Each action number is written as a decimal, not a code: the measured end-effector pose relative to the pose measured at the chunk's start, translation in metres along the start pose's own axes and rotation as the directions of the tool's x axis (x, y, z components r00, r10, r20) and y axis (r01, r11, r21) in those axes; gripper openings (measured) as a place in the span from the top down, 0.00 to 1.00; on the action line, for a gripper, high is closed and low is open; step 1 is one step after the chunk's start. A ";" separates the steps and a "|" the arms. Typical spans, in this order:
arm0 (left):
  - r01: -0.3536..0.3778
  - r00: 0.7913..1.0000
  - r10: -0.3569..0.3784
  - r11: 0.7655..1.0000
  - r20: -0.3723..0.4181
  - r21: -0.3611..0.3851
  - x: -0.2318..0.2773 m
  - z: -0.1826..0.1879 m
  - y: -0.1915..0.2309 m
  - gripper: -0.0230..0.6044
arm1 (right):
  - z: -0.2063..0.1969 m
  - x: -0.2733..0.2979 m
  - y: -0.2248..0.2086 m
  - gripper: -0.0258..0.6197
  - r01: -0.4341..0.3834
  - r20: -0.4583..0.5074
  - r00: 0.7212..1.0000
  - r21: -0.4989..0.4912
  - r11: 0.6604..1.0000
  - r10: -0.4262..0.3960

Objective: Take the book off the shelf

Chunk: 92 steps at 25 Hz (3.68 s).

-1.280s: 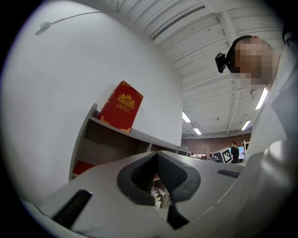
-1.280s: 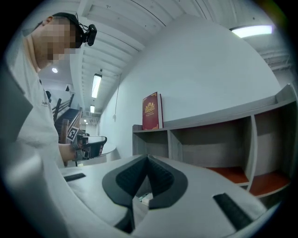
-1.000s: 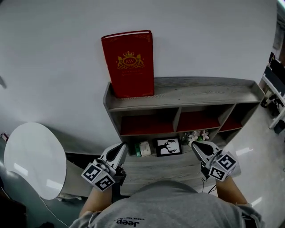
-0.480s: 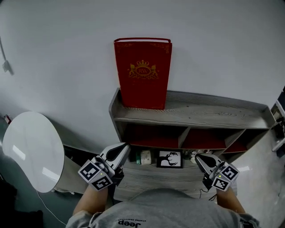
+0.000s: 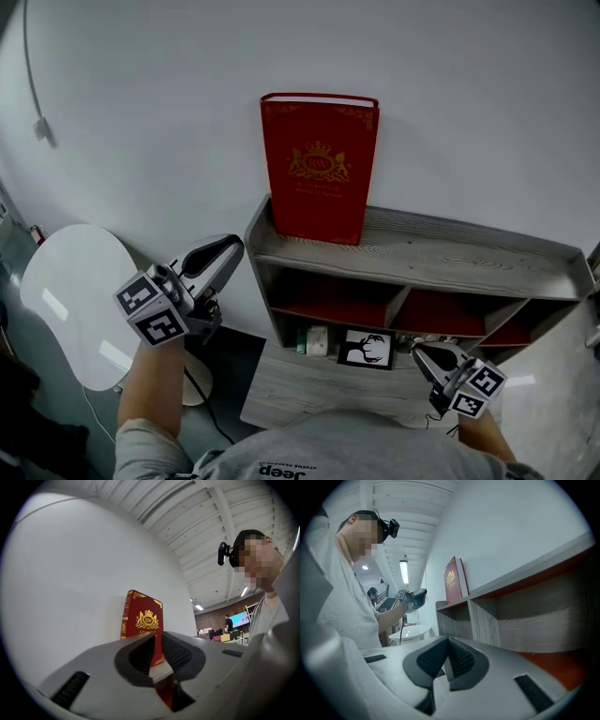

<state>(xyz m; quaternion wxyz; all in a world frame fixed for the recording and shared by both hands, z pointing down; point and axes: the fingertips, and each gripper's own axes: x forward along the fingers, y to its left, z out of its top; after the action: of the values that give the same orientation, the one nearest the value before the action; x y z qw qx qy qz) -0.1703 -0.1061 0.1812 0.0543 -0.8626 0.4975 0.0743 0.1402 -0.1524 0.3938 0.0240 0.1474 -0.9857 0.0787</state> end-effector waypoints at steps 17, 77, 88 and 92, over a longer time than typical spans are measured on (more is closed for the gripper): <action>0.112 0.987 -0.112 0.994 -0.115 -0.006 0.098 0.030 0.094 0.41 | 0.192 0.038 -0.001 0.93 0.084 0.165 0.984 -0.138 0.987 -0.060; 0.355 0.929 -0.358 0.934 -0.100 -0.043 0.129 0.015 0.073 0.57 | 0.224 0.119 -0.071 0.93 0.179 0.156 0.975 -0.122 0.976 -0.160; 0.385 0.920 -0.386 0.922 -0.060 -0.041 0.131 0.016 0.075 0.57 | 0.246 0.120 -0.077 0.93 0.239 0.139 0.967 -0.197 0.951 -0.215; 0.426 0.903 -0.428 0.904 -0.040 -0.044 0.133 0.018 0.073 0.57 | 0.256 0.122 -0.078 0.93 0.280 0.138 0.957 -0.204 0.938 -0.255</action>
<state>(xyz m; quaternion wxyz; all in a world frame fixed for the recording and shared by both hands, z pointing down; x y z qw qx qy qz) -0.1695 -0.2525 0.1382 0.0425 -0.9529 0.2964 0.0483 0.0402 -0.3028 0.1617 -0.0033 0.2806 -0.9588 -0.0439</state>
